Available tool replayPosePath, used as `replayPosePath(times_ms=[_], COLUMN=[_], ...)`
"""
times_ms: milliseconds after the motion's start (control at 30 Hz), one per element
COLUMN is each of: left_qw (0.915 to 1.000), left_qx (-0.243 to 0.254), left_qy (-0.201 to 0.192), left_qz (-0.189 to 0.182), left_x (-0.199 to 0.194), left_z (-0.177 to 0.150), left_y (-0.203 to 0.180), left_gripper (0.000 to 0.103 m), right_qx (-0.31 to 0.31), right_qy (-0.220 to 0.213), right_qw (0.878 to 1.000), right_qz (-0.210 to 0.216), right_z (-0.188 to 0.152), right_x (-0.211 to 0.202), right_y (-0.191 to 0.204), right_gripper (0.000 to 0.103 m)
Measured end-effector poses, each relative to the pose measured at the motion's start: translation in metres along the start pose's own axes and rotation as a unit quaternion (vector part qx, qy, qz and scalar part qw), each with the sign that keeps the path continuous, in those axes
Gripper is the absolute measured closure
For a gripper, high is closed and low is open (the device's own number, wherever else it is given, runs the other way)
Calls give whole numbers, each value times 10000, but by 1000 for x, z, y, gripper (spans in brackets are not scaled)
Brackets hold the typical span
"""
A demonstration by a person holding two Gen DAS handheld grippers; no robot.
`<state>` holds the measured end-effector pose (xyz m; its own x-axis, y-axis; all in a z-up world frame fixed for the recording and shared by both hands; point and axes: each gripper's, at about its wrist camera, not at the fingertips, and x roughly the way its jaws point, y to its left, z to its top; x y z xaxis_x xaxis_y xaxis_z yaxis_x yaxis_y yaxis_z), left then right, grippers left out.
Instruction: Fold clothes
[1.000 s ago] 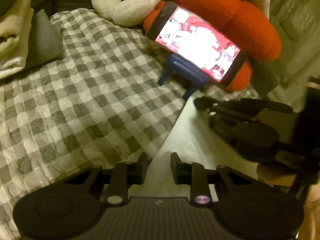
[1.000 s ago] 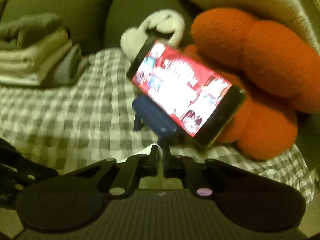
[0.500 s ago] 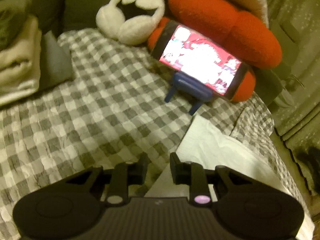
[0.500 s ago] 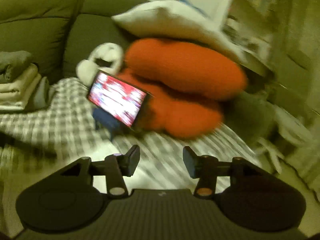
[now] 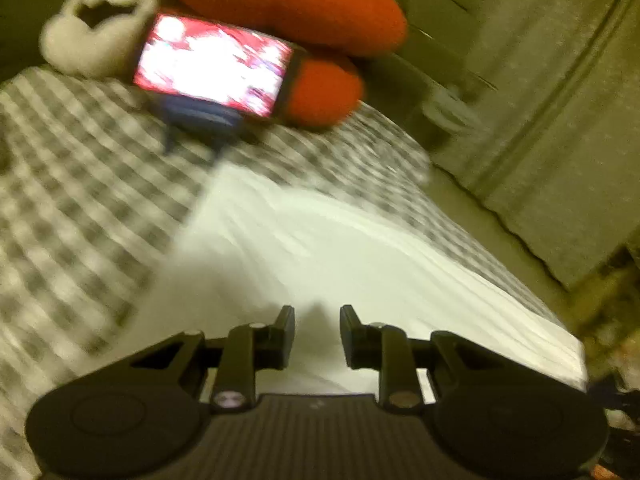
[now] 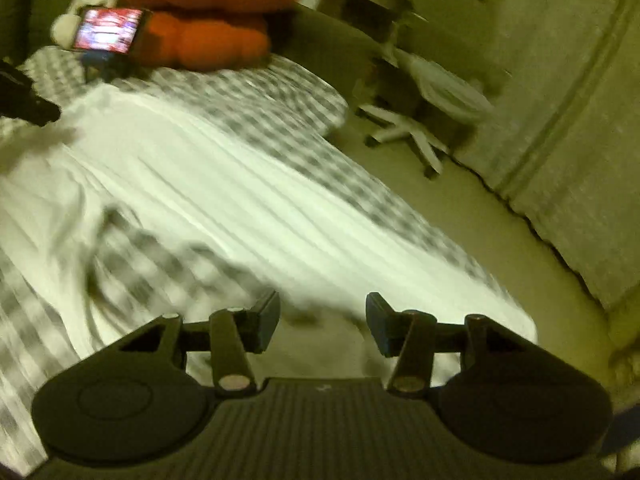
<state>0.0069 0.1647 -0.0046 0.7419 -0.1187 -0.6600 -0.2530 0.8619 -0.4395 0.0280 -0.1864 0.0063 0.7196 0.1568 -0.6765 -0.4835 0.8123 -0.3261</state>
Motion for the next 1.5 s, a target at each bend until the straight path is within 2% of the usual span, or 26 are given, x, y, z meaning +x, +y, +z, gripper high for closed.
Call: replayPosePath(times_ms=[100, 167, 200, 233, 267, 300, 367, 467, 567, 633, 733, 767, 967, 1000, 1033, 1067, 1100, 1133, 1167, 1267, 1367, 1433, 1500], left_qw=[9995, 9991, 9990, 9989, 9988, 9989, 9990, 9991, 9990, 9989, 9989, 9990, 9990, 9989, 9990, 9990, 9990, 9990, 9990, 9990, 9989, 9988, 9989], left_qx=[219, 279, 301, 318, 320, 254, 1, -20, -42, -97, -100, -78, -91, -93, -84, -75, -67, -58, -47, -45, -109, -136, -111], left_qy=[89, 169, 216, 271, 330, 387, 442, 430, 436, 450, 454, 449, 446, 449, 448, 447, 447, 446, 445, 447, 461, 464, 453], left_qz=[-188, -259, -258, -210, -157, -102, -29, -18, -20, -34, -27, -15, -33, -41, -38, -36, -33, -31, -28, -31, -53, -55, -32], left_x=[2, 5, 7, 11, 15, 20, 25, 26, 27, 28, 29, 28, 26, 26, 26, 26, 26, 26, 26, 26, 27, 27, 27], left_z=[-5, -7, -9, -10, -11, -12, -10, -8, -8, -7, -6, -6, -6, -6, -6, -7, -7, -7, -7, -7, -6, -5, -5], left_y=[-10, -13, -14, -15, -15, -12, -4, -1, 1, 2, 2, 1, 2, 2, 2, 1, 1, 1, 0, -1, 1, 1, -1], left_gripper=[79, 79, 79, 79, 79, 79, 82, 85, 85, 85, 85, 85, 85, 85, 85, 85, 85, 85, 85, 85, 85, 85, 85], right_qx=[488, 986, 1309, 1525, 1651, 1682, 1589, 1969, 2438, 2609, 2853, 2836, 2363, 2468, 2692, 2942, 3159, 3350, 3539, 4155, 4975, 5494, 5778], right_qy=[263, 387, 438, 487, 539, 576, 512, -15, -588, -841, -1204, -1134, -33, -22, -168, -340, -379, -343, -308, -105, 394, 322, 214], right_qw=[9984, 9944, 9903, 9865, 9834, 9825, 9856, 9802, 9646, 9519, 9328, 9336, 9577, 9564, 9516, 9443, 9371, 9305, 9235, 8987, 8604, 8329, 8156], right_qz=[-98, 17, 168, 356, 532, 548, 272, -197, -815, -1373, -1844, -1874, -1644, -1558, -1473, -1438, -1436, -1442, -1448, -1397, -1032, -575, -239], right_z=[-16, -25, -29, -31, -33, -33, -32, -36, -47, -61, -69, -70, -66, -68, -73, -77, -83, -91, -98, -122, -152, -165, -167], right_x=[4, 9, 13, 16, 18, 19, 11, -29, -76, -103, -122, -118, -50, -47, -53, -61, -65, -65, -65, -63, -48, -47, -46], right_y=[-18, -34, -41, -45, -48, -47, -42, -46, -49, -40, -24, -22, -20, -24, -30, -38, -47, -56, -65, -92, -113, -122, -124], right_gripper=[47, 47, 51, 62, 95, 99, 99, 100, 100, 100, 100, 100, 92, 92, 91, 83, 67, 60, 57, 57, 57, 55, 55])
